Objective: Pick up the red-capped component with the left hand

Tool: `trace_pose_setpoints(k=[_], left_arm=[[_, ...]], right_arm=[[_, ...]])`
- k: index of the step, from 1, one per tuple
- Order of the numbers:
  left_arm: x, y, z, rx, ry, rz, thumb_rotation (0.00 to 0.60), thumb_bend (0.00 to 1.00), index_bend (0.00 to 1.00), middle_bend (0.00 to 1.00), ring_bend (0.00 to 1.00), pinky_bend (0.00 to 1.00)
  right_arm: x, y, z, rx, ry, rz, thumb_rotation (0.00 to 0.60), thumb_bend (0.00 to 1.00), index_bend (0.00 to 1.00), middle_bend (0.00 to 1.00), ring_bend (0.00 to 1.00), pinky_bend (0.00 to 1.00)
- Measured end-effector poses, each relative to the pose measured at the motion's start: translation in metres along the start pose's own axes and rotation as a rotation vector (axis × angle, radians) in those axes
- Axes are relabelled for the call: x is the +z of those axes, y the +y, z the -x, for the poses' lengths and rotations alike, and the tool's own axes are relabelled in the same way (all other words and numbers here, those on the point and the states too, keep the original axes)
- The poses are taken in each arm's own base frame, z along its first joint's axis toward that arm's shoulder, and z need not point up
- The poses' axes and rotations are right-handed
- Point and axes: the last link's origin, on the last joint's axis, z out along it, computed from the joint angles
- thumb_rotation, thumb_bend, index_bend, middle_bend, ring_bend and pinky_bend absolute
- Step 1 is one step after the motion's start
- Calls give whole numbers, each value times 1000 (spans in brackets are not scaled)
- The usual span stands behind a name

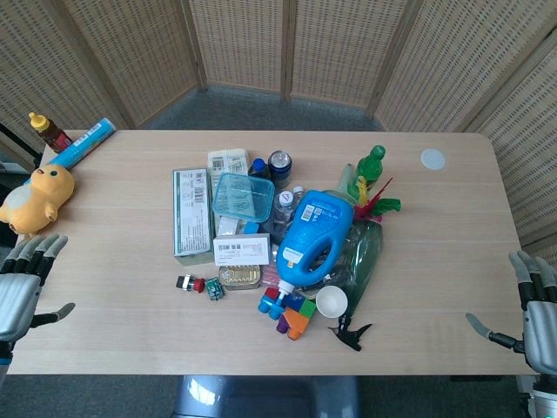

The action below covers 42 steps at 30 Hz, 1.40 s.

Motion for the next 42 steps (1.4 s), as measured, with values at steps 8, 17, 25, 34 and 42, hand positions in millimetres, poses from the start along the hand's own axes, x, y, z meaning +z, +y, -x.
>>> trace_pose_setpoints(k=[8, 17, 25, 34, 42], left_arm=[[0, 1, 5, 1, -24, 3, 600, 0, 0, 0, 0, 0], [9, 18, 29, -25, -153, 48, 600, 0, 0, 0, 0, 0], [38, 55, 52, 20, -308, 109, 600, 0, 0, 0, 0, 0], [61, 107, 66, 129, -381, 204, 600, 0, 0, 0, 0, 0], [64, 138, 98, 196, -448, 245, 600, 0, 0, 0, 0, 0]], right_arm=[[0, 0, -2, 8, 3, 0, 382, 0, 0, 0, 0, 0], [-2, -1, 1, 7, -19, -3, 382, 0, 0, 0, 0, 0], [-4, -5, 2, 10, -27, -20, 384, 0, 0, 0, 0, 0], [-5, -7, 1, 25, -33, -30, 381, 0, 0, 0, 0, 0], [-5, -6, -1, 43, -30, -29, 382, 0, 0, 0, 0, 0]])
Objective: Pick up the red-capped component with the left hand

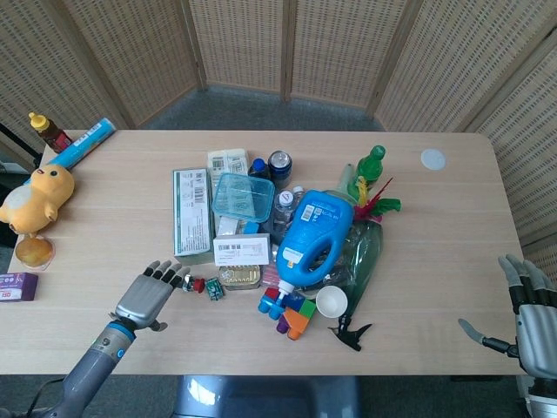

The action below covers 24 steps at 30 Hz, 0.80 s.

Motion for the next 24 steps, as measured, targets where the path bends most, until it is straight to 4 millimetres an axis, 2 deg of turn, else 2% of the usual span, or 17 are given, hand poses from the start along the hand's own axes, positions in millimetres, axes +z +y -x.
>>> trace_pose_setpoints(k=[4, 12, 22, 24], left_arm=[[11, 1, 14, 1, -19, -23, 600, 0, 0, 0, 0, 0], [33, -6, 26, 5, -1, -85, 600, 0, 0, 0, 0, 0], [57, 16, 31, -31, -2, -78, 600, 0, 0, 0, 0, 0], [61, 20, 30, -44, 0, -81, 600, 0, 38, 0, 0, 0]], right_arm=[[0, 1, 0, 4, -3, 2, 384, 0, 0, 0, 0, 0], [1, 3, -1, 11, -3, 9, 381, 0, 0, 0, 0, 0], [0, 4, -2, 13, -6, 13, 384, 0, 0, 0, 0, 0], [1, 4, -2, 12, -7, 13, 385, 0, 0, 0, 0, 0]])
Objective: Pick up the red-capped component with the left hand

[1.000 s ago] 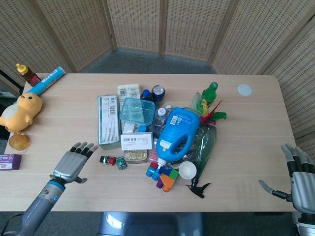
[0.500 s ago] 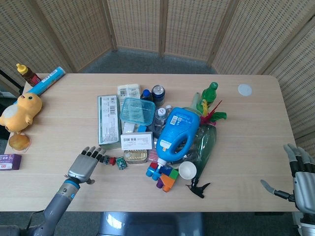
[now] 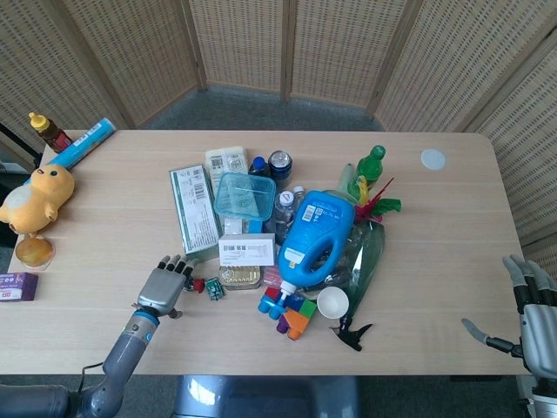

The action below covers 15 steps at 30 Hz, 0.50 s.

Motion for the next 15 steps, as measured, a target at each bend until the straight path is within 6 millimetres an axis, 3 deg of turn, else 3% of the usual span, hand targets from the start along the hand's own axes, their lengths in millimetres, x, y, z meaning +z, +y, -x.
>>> trace_pose_setpoints(k=[3, 5, 15], left_arm=[[3, 5, -3, -15, 7, -7, 600, 0, 207, 42, 0, 0], [3, 6, -6, -6, 19, -12, 600, 0, 270, 94, 0, 0], [4, 7, -4, 44, 0, -43, 600, 0, 285, 99, 3, 0]], right_arm=[[0, 0, 0, 2, 1, 0, 382, 0, 0, 0, 0, 0], [0, 0, -1, 2, 3, 0, 383, 0, 0, 0, 0, 0], [0, 1, -1, 8, 0, 3, 383, 0, 0, 0, 0, 0]])
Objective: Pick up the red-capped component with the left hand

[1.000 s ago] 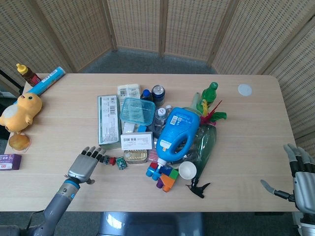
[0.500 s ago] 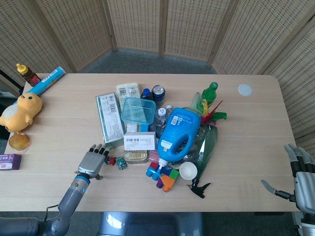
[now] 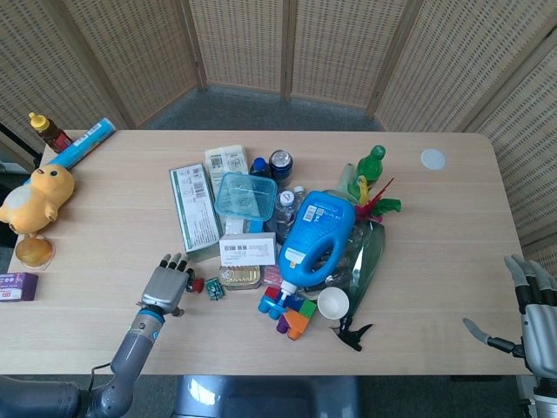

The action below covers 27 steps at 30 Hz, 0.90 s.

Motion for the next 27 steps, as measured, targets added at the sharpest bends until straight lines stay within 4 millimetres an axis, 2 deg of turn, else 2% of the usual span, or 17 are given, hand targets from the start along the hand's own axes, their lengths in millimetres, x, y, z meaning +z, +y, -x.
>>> trace_pose_setpoints(k=[3, 6, 8, 10, 13, 18, 23, 27], left_arm=[[2, 0, 1, 11, 8, -2, 600, 0, 296, 119, 27, 31], [3, 1, 1, 21, 22, -6, 600, 0, 381, 221, 129, 148], [4, 2, 1, 24, 35, -7, 600, 0, 460, 307, 208, 261], [4, 2, 1, 32, 48, -8, 600, 0, 500, 348, 243, 310], [3, 2, 4, 44, 56, -12, 600, 0, 554, 394, 283, 344], [3, 3, 6, 49, 73, -13, 600, 0, 678, 498, 389, 476], [2, 2, 5, 54, 105, -11, 600, 9, 826, 655, 530, 605], [1, 0, 2, 51, 140, -11, 600, 13, 845, 679, 550, 621]], right_arm=[[0, 0, 0, -1, -2, 0, 381, 0, 0, 0, 0, 0], [0, 0, 1, -4, -5, -3, 385, 0, 0, 0, 0, 0], [0, 0, 1, -5, -5, -4, 385, 0, 0, 0, 0, 0], [0, -1, 1, -3, -3, -4, 383, 0, 0, 0, 0, 0], [0, 0, 0, 0, -1, -3, 381, 0, 0, 0, 0, 0], [-1, 0, -1, 2, 1, -3, 385, 0, 0, 0, 0, 0], [-1, 1, -1, 3, -3, -5, 381, 0, 0, 0, 0, 0], [-1, 0, -1, 1, -4, -6, 381, 0, 0, 0, 0, 0]])
